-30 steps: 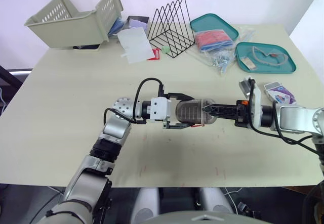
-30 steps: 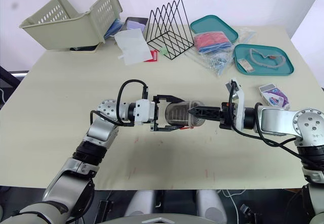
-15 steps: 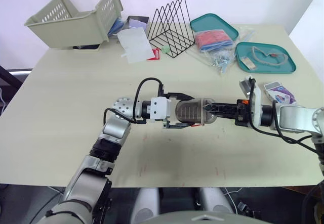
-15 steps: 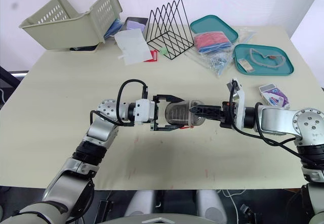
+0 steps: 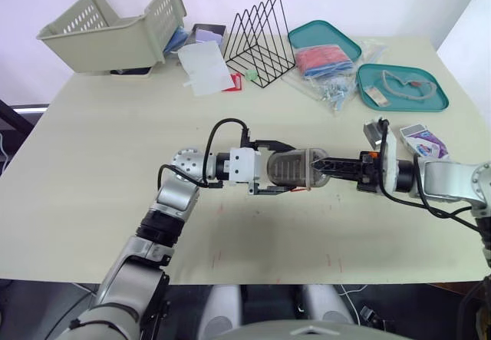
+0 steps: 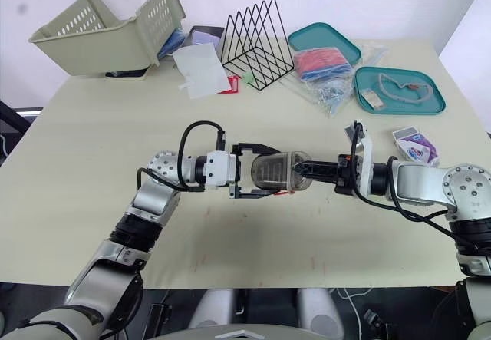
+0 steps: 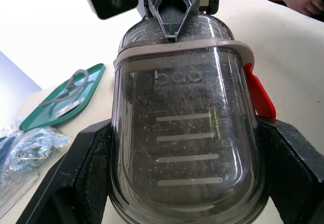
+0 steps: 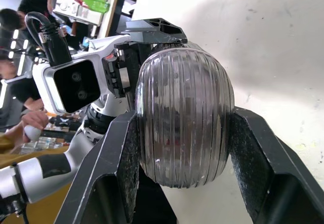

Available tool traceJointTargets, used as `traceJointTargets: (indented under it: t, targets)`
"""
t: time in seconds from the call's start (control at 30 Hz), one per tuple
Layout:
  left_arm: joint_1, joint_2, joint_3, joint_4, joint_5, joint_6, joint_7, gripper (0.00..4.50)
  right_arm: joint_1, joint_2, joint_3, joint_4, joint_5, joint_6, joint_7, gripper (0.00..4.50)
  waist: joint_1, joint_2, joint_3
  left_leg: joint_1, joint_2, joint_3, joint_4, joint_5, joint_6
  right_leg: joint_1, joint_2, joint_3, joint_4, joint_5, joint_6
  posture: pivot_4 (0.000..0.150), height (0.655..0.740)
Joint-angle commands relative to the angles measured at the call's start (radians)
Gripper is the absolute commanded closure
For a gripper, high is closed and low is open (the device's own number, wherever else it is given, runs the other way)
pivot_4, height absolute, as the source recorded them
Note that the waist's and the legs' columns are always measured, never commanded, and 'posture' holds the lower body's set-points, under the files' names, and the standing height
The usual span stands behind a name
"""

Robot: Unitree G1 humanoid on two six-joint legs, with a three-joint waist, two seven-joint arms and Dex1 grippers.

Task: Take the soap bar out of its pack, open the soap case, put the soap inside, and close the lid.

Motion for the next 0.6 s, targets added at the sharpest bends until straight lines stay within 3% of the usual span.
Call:
traceJointTargets:
  t: [0.03,0.6]
  targets:
    - [0.007,0.012,0.011,-0.024,-0.017,-0.001,0.006,1.02,0.003,0.011,-0.039,-0.048,0.045,0.042,0.122,2.57,0.0,0.0,0.0,0.0,0.0,0.0,0.0,0.0,0.0,0.0,0.0,0.0,0.0,0.0,0.0,0.15,0.74]
    - [0.006,0.042,0.01,0.0,-0.01,0.022,0.018,1.02,0.055,-0.07,-0.083,-0.024,0.045,0.034,0.126,2.57,0.001,0.0,0.0,0.0,0.0,0.0,0.0,0.0,0.0,0.0,0.0,0.0,0.0,0.0,0.0,0.15,0.74]
